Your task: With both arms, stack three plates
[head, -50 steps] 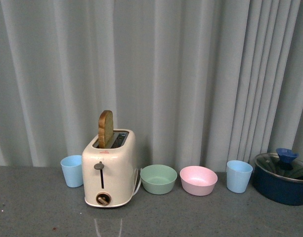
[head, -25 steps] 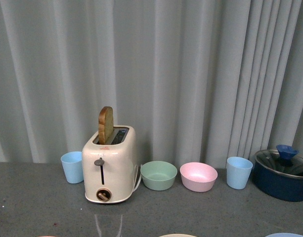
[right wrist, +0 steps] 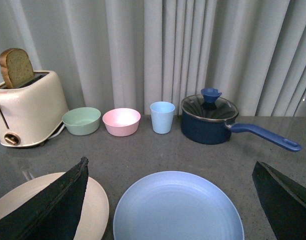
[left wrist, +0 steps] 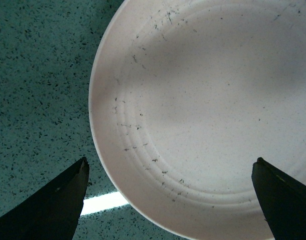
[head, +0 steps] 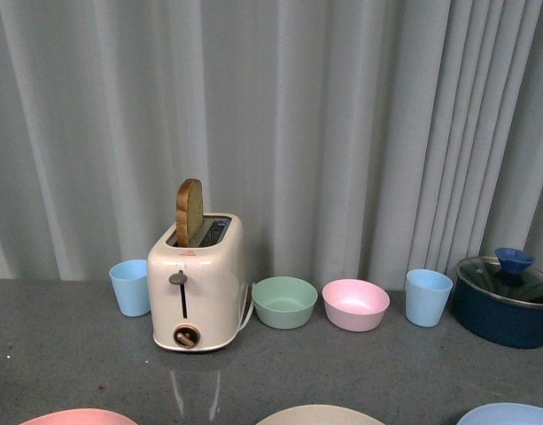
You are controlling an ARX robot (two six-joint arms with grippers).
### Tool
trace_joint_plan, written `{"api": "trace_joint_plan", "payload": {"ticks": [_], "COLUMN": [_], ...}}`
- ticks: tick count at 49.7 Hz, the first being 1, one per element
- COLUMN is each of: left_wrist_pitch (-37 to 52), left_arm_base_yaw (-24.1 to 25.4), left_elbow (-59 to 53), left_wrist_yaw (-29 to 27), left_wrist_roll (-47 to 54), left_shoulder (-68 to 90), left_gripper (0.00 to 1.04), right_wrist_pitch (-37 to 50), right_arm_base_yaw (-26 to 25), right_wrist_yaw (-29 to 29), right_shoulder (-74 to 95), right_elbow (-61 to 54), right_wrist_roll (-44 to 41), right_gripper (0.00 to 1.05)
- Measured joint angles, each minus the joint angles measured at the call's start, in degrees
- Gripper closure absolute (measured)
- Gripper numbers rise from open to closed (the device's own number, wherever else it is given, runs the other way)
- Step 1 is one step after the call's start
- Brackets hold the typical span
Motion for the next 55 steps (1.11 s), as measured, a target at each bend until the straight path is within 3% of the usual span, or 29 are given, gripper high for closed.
{"api": "trace_joint_plan", "payload": {"ticks": [22,55], "left_wrist_pitch": [5.5,5.9], "left_arm_base_yaw": [-2.5,0.0], "left_elbow": [3.9,6.8], "left_wrist_yaw": [-5.9,-7.5], "left_wrist_roll": [-2.0,-1.7], "left_shoulder": [6.8,15.1], "left_gripper": [0.07,0.07], "right_wrist_pitch": [0.0,0.0], "right_arm_base_yaw": [0.0,0.0], "right_wrist_yaw": [0.0,0.0], "right_shoulder": [0.0,0.0], "right_elbow": [0.0,0.0], "right_wrist_roll": [0.0,0.0], "right_gripper": [0.07,0.07]}}
